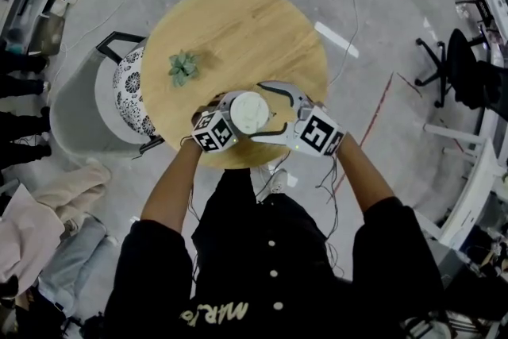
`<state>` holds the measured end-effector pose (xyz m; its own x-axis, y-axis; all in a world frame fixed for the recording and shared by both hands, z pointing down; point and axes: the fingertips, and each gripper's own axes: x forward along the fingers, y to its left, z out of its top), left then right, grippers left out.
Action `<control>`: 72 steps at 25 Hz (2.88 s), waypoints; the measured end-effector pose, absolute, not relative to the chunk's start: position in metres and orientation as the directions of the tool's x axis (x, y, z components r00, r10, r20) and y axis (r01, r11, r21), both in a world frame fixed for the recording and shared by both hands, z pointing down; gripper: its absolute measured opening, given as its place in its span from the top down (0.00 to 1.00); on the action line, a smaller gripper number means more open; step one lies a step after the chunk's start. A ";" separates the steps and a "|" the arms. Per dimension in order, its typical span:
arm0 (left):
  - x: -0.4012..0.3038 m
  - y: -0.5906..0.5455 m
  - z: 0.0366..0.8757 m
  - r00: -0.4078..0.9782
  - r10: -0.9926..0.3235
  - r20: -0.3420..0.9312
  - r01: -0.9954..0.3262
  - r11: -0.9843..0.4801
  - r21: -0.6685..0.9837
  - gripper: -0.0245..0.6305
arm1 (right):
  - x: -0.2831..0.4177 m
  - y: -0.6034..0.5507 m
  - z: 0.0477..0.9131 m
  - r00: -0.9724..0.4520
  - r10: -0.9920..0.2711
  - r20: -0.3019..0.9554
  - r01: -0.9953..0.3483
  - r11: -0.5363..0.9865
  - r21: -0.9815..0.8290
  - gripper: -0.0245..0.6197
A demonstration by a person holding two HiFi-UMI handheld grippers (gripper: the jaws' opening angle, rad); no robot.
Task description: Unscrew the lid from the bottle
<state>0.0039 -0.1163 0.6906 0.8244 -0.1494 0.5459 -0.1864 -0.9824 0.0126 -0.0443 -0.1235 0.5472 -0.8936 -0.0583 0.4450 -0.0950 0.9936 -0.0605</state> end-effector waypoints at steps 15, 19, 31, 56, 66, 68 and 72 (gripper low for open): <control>0.007 -0.118 0.690 0.823 -0.205 0.529 -0.243 -0.970 0.002 0.41 | -0.052 -0.121 0.543 -0.920 -0.190 0.342 -0.197 0.980 0.014 0.27; 0.008 -0.120 0.690 0.828 -0.188 0.528 -0.220 -0.975 -0.002 0.41 | -0.049 -0.118 0.548 -0.898 0.061 0.435 0.066 0.998 -0.002 0.27; 0.007 -0.118 0.690 0.827 -0.204 0.523 -0.233 -0.972 -0.011 0.41 | -0.044 -0.125 0.533 -0.861 -0.379 0.339 -0.413 0.910 -0.032 0.14; 0.009 -0.117 0.688 0.825 -0.209 0.525 -0.248 -0.969 0.003 0.41 | -0.057 -0.116 0.554 -0.884 -0.070 0.462 -0.061 0.998 0.033 0.22; 0.009 -0.117 0.691 0.820 -0.212 0.532 -0.238 -0.971 -0.021 0.41 | -0.048 -0.131 0.550 -0.741 -0.561 0.369 -0.587 0.808 0.050 0.20; 0.009 -0.115 0.688 0.820 -0.205 0.534 -0.235 -0.972 -0.011 0.41 | -0.049 -0.130 0.549 -0.758 -0.553 0.347 -0.573 0.818 0.050 0.21; 0.008 -0.117 0.691 0.821 -0.208 0.532 -0.229 -0.973 -0.026 0.41 | -0.056 -0.125 0.547 -0.876 -0.353 0.329 -0.358 0.933 0.046 0.22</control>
